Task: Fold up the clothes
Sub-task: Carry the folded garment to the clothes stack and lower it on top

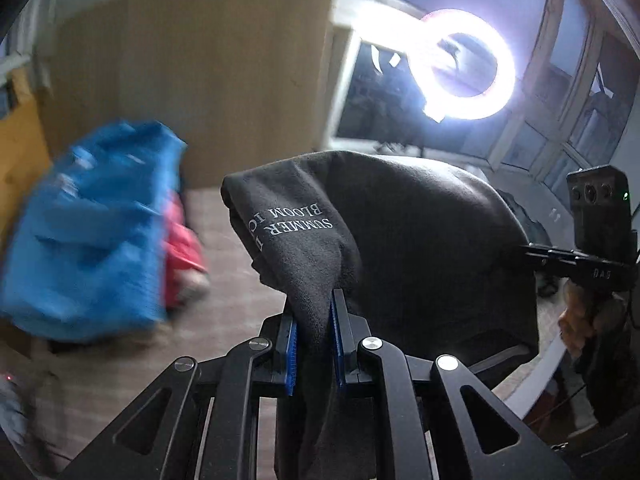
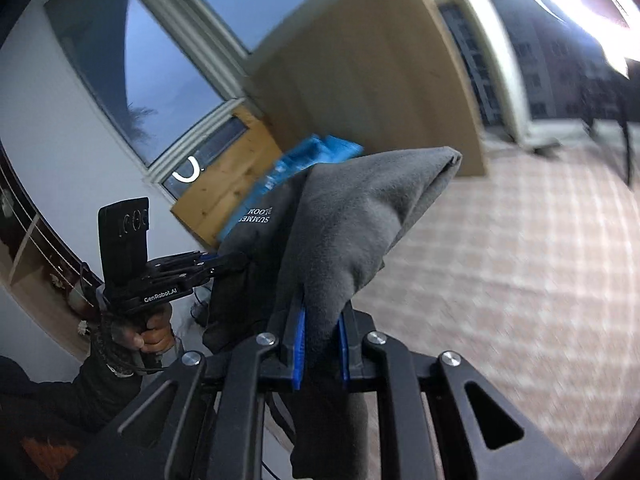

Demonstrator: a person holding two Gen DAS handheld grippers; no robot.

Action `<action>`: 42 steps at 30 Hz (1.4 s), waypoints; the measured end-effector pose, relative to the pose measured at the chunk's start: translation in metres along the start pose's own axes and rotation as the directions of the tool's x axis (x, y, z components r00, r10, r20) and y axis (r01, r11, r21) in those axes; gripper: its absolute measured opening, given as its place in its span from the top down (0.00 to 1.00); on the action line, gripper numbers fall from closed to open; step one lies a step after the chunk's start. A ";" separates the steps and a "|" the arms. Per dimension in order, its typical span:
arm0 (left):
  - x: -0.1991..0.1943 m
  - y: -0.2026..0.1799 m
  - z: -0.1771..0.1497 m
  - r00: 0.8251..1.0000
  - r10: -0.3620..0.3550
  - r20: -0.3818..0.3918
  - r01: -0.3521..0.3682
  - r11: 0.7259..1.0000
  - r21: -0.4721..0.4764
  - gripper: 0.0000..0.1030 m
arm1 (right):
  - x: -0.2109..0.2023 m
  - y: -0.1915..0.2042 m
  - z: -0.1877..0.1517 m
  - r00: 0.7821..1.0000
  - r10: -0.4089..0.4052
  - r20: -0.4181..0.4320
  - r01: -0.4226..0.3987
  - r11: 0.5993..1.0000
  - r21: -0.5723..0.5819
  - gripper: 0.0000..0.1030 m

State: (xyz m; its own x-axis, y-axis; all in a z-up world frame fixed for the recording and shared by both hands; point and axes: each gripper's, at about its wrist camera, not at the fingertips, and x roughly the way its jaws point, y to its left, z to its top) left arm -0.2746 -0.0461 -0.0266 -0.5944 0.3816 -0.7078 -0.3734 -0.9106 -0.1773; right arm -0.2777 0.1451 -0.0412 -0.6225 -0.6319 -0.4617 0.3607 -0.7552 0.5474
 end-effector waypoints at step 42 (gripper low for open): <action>-0.018 0.292 0.106 0.951 0.289 0.107 -0.292 0.956 0.021 0.70 | 0.244 0.092 0.205 0.983 -0.184 0.020 0.184 0.964 -0.192 0.60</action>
State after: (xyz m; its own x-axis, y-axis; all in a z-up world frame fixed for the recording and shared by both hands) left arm -0.4486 -0.3019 0.0066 -0.7497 0.1173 -0.6513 -0.1983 -0.9788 0.0520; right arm -0.5385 -0.0423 0.0395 -0.6917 -0.4785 -0.5408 0.3660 -0.8779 0.3086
